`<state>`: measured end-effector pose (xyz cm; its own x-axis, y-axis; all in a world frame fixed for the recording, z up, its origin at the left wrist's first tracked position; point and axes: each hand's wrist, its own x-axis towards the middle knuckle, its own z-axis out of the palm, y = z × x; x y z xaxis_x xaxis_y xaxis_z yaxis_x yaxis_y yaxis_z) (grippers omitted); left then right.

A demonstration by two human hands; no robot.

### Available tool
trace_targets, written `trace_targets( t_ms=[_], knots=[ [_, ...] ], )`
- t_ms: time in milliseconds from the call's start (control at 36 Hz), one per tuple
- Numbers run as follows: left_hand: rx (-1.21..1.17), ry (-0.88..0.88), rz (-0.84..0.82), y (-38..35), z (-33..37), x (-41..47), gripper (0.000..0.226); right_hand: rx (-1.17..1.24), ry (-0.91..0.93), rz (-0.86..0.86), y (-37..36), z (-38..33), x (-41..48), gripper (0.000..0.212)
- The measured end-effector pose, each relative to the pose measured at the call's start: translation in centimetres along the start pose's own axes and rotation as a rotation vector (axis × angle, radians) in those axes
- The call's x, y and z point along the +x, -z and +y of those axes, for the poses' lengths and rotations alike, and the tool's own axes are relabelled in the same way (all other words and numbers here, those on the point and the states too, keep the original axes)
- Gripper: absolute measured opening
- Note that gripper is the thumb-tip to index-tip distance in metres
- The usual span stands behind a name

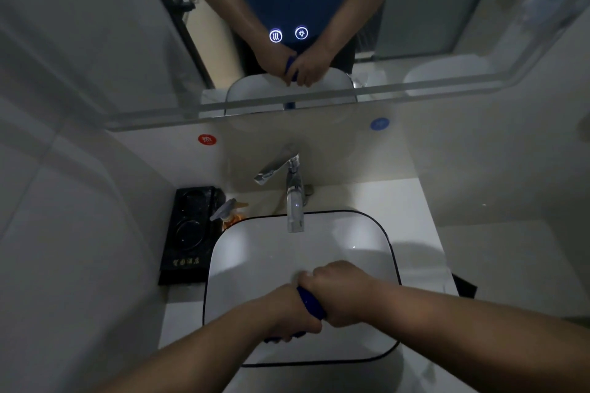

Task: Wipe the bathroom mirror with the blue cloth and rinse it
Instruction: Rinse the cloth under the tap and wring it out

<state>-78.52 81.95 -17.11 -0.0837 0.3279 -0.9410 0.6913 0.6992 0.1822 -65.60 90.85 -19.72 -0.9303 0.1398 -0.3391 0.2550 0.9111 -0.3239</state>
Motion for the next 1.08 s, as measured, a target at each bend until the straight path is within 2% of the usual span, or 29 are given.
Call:
trace_targets(
  t_ms=[139,194,306,444,528,667,722,778,833,889,944,1000,1083],
  knots=[
    [0.212,-0.090,0.226,-1.7,-0.2,2.0,0.019,-0.125,-0.073,-0.197,1.4,-1.3,1.2,0.047],
    [0.148,-0.071,0.295,-1.9,-0.4,2.9,0.011,-0.155,-0.098,-0.225,1.8,-1.0,2.2,0.043],
    [0.005,-0.050,0.419,-1.7,-0.5,4.0,0.034,-0.190,-0.146,-0.285,2.1,-0.2,3.5,0.026],
    [0.063,-0.101,0.518,-1.4,-0.6,4.6,0.038,-0.075,-0.253,-0.333,1.9,0.4,3.9,0.010],
    [0.113,-0.184,0.588,-1.3,-0.7,4.6,0.040,0.058,-0.331,-0.356,2.1,1.0,3.8,0.018],
    [0.169,-0.261,0.680,-1.9,-1.0,4.9,0.044,0.166,-0.391,-0.448,2.5,1.6,4.0,0.018],
    [0.145,-0.222,0.624,-1.9,-1.0,5.2,0.041,0.187,-0.374,-0.459,1.8,1.6,4.1,0.019],
    [0.089,-0.162,0.512,-1.4,-1.1,5.2,0.034,0.191,-0.369,-0.398,0.6,1.6,3.8,0.035],
    [-0.030,-0.131,0.366,-0.5,-1.4,5.1,0.027,0.254,-0.370,-0.216,-0.5,1.3,2.9,0.069],
    [-0.287,-0.080,0.202,0.5,-2.1,4.6,0.022,0.259,-0.317,0.055,-1.6,0.7,1.7,0.092],
    [-0.540,-0.040,0.048,1.3,-2.7,3.5,0.026,0.183,-0.245,0.257,-3.0,0.1,0.6,0.098],
    [-0.691,-0.040,-0.130,1.9,-3.1,2.6,0.030,0.126,-0.218,0.314,-3.9,-0.3,-0.2,0.103],
    [-0.881,0.013,-0.470,1.8,-3.2,1.5,0.018,0.030,-0.202,0.362,-4.6,0.1,-0.5,0.100]
  ],
)
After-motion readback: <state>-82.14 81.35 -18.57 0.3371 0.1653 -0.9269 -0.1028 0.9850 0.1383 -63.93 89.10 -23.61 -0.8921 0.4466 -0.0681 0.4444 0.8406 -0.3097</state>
